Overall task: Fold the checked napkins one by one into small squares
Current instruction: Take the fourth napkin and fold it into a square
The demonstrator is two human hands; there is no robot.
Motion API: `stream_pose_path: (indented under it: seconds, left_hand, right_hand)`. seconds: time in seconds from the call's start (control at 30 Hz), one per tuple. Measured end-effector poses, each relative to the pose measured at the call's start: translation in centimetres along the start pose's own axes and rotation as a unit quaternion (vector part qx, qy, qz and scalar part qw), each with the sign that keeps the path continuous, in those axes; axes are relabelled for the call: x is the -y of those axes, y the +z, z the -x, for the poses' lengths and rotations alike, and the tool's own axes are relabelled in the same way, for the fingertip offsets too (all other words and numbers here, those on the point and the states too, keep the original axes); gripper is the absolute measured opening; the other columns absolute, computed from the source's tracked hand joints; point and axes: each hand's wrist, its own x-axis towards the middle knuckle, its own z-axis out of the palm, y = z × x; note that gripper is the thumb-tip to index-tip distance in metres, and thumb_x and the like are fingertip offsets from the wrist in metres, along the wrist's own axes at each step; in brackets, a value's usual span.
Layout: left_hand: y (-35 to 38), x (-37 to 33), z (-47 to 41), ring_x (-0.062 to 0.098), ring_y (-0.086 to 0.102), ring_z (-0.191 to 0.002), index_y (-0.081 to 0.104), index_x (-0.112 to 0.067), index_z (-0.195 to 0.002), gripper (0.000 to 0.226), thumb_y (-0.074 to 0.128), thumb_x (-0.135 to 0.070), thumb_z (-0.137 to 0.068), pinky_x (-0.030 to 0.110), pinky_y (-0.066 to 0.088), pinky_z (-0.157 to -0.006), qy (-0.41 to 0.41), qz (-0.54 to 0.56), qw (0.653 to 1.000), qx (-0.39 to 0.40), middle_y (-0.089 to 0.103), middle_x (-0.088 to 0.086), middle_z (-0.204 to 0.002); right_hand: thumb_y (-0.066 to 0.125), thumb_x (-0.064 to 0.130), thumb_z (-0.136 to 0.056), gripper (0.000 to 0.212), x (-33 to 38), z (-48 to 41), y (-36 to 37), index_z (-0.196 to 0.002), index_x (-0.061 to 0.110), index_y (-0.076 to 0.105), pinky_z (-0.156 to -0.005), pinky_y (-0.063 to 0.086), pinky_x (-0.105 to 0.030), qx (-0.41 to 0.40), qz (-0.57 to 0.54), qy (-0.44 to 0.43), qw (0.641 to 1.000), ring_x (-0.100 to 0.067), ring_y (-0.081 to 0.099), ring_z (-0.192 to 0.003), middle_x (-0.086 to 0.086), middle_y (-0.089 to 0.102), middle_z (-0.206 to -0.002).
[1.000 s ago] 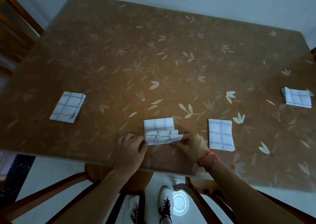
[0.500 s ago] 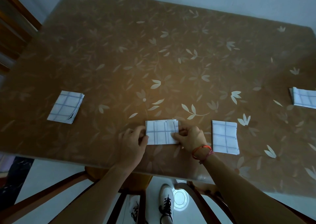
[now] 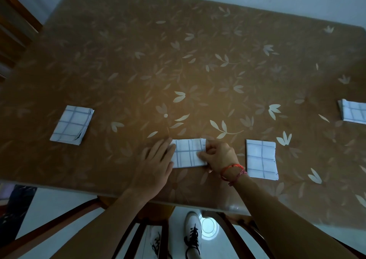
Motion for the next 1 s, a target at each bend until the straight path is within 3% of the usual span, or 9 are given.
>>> stream_pose_path:
  seconds: [0.17,0.27,0.33,0.4,0.47,0.53,0.6,0.63,1.0]
  left_hand:
    - [0.3,0.6,-0.2,0.021,0.025,-0.145,0.039,-0.011,-0.144,0.055,0.032,-0.038,-0.097,0.047,0.032,-0.110,-0.014,-0.023,0.996,0.084,0.033,0.006,-0.154]
    - [0.6,0.7,-0.2,0.019,0.021,-0.146,0.036,-0.012,-0.146,0.056,0.027,-0.039,-0.098,0.048,0.031,-0.110,-0.015,-0.019,0.995,0.093,0.029,0.005,-0.156]
    - [0.6,0.8,-0.2,0.019,0.018,-0.146,0.034,-0.013,-0.147,0.056,0.026,-0.040,-0.098,0.049,0.031,-0.110,-0.014,-0.016,0.995,0.095,0.027,0.004,-0.157]
    - [0.8,0.9,-0.2,0.018,0.017,-0.147,0.033,-0.014,-0.147,0.055,0.027,-0.039,-0.099,0.049,0.029,-0.110,-0.014,-0.018,0.996,0.092,0.025,0.003,-0.158]
    - [0.9,0.8,0.0,0.017,0.015,-0.147,0.031,-0.015,-0.148,0.055,0.027,-0.039,-0.099,0.048,0.026,-0.111,-0.015,-0.020,0.996,0.091,0.024,0.001,-0.158]
    - [1.1,0.7,0.1,0.016,0.016,-0.147,0.030,-0.015,-0.149,0.054,0.026,-0.038,-0.100,0.046,0.023,-0.112,-0.017,-0.022,0.996,0.087,0.025,0.001,-0.158]
    - [1.2,0.6,0.1,0.015,0.018,-0.146,0.031,-0.015,-0.149,0.054,0.022,-0.038,-0.101,0.045,0.022,-0.112,-0.019,-0.024,0.996,0.083,0.027,0.001,-0.157]
    - [1.2,0.6,0.0,0.015,0.020,-0.146,0.032,-0.015,-0.149,0.054,0.020,-0.039,-0.102,0.045,0.022,-0.113,-0.018,-0.026,0.996,0.082,0.028,0.001,-0.157]
    - [1.3,0.8,0.3,0.018,0.018,-0.147,0.030,-0.011,-0.150,0.054,0.030,-0.035,-0.101,0.047,0.022,-0.114,-0.008,-0.048,0.995,0.084,0.025,0.005,-0.158]
  right_hand:
    - [0.071,0.030,-0.081,0.017,0.3,-0.1,-0.1,-0.097,0.024,0.068,-0.054,0.060,-0.031,0.016,-0.009,0.009,1.000,-0.015,0.069,-0.053,0.000,0.073,-0.083]
    - [0.070,0.038,-0.080,0.033,0.7,0.2,-0.4,-0.109,0.025,0.061,-0.065,0.060,-0.033,0.004,0.039,0.002,0.999,-0.017,0.069,-0.072,0.005,0.069,-0.092]
    - [0.064,0.049,-0.080,0.035,0.9,0.6,-0.4,-0.105,0.027,0.055,-0.068,0.057,-0.034,-0.056,0.118,-0.019,0.991,-0.018,0.064,-0.079,0.008,0.063,-0.090]
    - [0.057,0.050,-0.084,0.033,1.0,1.2,0.2,-0.103,0.024,0.053,-0.063,0.054,-0.035,-0.138,0.167,-0.089,0.972,-0.018,0.059,-0.077,0.003,0.057,-0.095]
    - [0.054,0.040,-0.086,0.033,1.4,1.7,1.5,-0.111,0.017,0.056,-0.068,0.054,-0.036,-0.177,0.193,-0.219,0.940,-0.020,0.056,-0.084,-0.003,0.054,-0.104]
    - [0.050,0.031,-0.087,0.043,1.9,1.9,3.5,-0.125,0.011,0.054,-0.088,0.052,-0.041,-0.152,0.233,-0.308,0.910,-0.027,0.055,-0.107,-0.011,0.053,-0.124]
    - [0.039,0.029,-0.092,0.051,2.2,1.9,5.4,-0.136,0.004,0.047,-0.110,0.038,-0.045,-0.116,0.282,-0.353,0.885,-0.032,0.041,-0.134,-0.018,0.043,-0.144]
    - [0.034,0.030,-0.094,0.054,2.2,1.8,6.1,-0.139,0.000,0.044,-0.113,0.032,-0.045,-0.103,0.302,-0.362,0.876,-0.032,0.035,-0.139,-0.020,0.038,-0.147]
    - [0.027,0.040,-0.099,0.062,0.6,0.1,6.5,-0.146,0.000,0.030,-0.117,0.022,-0.045,-0.029,0.383,-0.355,0.852,-0.029,0.021,-0.145,-0.018,0.026,-0.154]
